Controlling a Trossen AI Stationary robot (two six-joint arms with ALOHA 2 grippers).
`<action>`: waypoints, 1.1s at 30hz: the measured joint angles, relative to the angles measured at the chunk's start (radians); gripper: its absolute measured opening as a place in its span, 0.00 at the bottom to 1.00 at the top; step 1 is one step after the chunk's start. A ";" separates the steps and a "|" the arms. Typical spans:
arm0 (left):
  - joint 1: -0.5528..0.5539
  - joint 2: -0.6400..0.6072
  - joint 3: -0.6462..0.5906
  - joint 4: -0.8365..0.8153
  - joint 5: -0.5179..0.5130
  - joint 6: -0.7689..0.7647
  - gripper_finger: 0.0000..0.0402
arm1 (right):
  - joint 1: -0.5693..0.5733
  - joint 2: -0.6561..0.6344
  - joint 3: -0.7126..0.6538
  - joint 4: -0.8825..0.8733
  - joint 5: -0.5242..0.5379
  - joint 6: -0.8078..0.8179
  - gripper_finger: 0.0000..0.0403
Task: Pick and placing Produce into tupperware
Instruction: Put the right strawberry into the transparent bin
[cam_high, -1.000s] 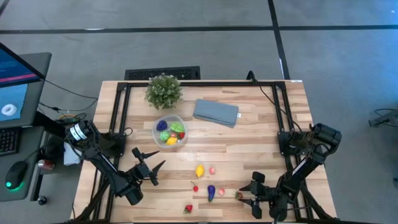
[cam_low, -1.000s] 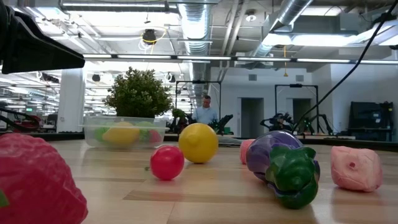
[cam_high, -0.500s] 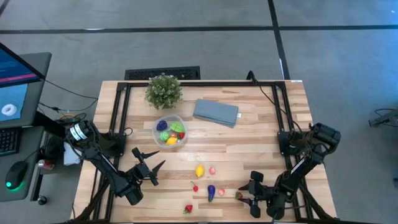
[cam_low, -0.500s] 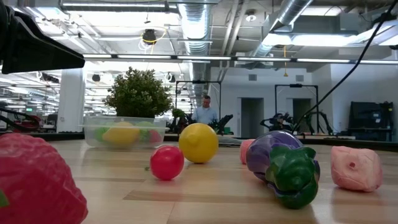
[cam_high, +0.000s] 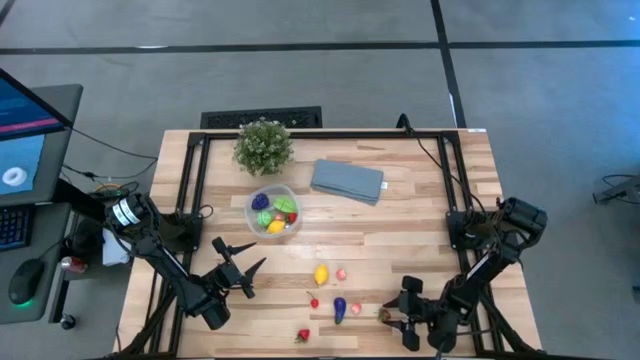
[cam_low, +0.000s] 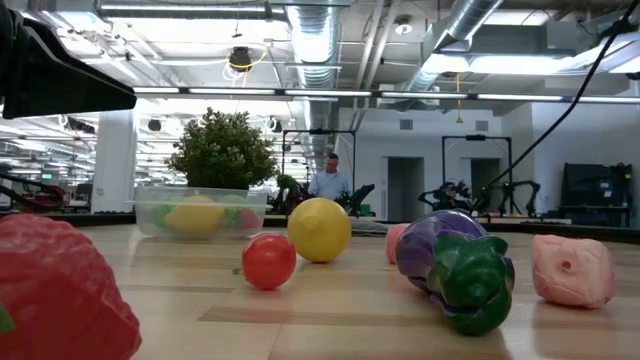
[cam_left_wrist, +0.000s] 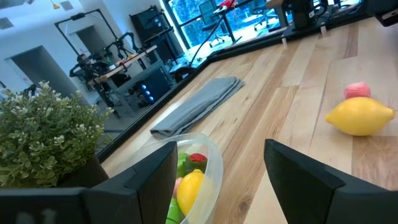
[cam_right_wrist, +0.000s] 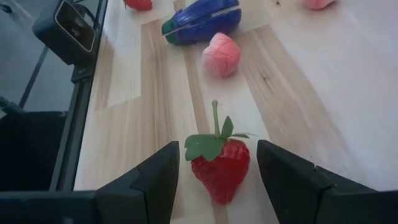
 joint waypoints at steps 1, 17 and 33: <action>0.000 0.000 0.000 0.000 0.000 0.000 0.57 | -0.004 0.000 0.000 0.000 -0.009 0.000 0.60; 0.000 0.000 0.000 0.019 0.015 0.016 0.57 | -0.038 0.000 0.000 -0.020 -0.077 0.020 0.59; 0.000 0.000 0.000 0.019 0.016 0.018 0.57 | -0.039 0.000 0.000 -0.031 -0.092 0.017 0.42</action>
